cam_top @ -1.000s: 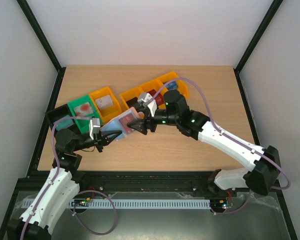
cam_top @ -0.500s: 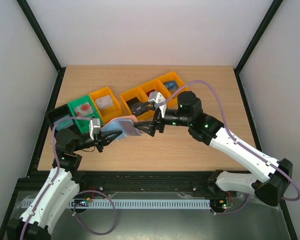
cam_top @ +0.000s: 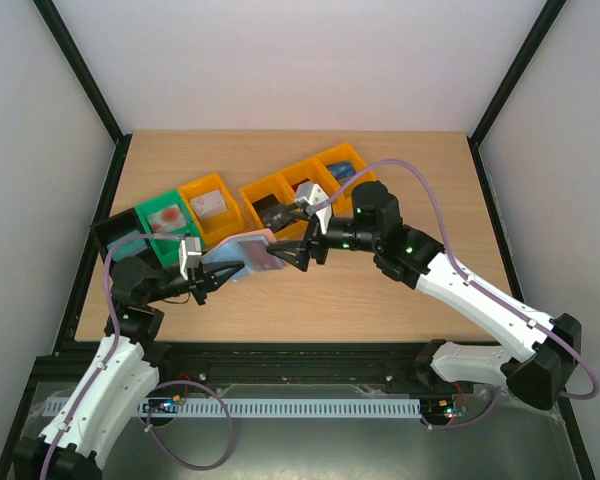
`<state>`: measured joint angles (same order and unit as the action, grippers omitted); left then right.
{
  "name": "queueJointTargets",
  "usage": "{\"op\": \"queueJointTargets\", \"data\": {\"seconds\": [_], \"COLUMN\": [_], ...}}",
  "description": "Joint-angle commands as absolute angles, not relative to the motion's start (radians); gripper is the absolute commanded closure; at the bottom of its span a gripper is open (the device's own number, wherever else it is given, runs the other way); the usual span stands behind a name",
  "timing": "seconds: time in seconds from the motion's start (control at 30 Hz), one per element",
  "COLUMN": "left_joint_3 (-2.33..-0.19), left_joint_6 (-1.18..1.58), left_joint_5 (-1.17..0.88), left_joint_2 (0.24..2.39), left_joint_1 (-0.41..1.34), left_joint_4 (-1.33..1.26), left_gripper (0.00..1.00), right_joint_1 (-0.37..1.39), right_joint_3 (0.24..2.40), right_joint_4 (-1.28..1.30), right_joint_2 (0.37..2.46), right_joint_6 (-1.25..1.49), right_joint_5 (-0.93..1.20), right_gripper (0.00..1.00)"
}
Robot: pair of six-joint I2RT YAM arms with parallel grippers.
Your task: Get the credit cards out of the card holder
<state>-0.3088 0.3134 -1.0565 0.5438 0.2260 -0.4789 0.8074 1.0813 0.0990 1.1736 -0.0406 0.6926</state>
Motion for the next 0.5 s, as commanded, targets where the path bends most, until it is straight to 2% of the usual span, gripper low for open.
{"op": "queueJointTargets", "data": {"seconds": [0.0,0.47], "left_joint_3": [-0.325,-0.321], "left_joint_6": [0.291,0.285], "left_joint_5": [-1.062,-1.060], "left_joint_2": [0.531,0.531], "left_joint_1": [0.225,0.224], "left_joint_4": [-0.500,-0.496], "left_gripper": [0.98,0.98], "right_joint_1": [0.791,0.790], "right_joint_3": [1.080,1.098], "right_joint_4": [0.093,0.101], "right_joint_2": [1.148,1.150], "right_joint_6": [-0.040,-0.040], "right_joint_5": [0.679,0.745], "right_gripper": [0.06,0.05]}}
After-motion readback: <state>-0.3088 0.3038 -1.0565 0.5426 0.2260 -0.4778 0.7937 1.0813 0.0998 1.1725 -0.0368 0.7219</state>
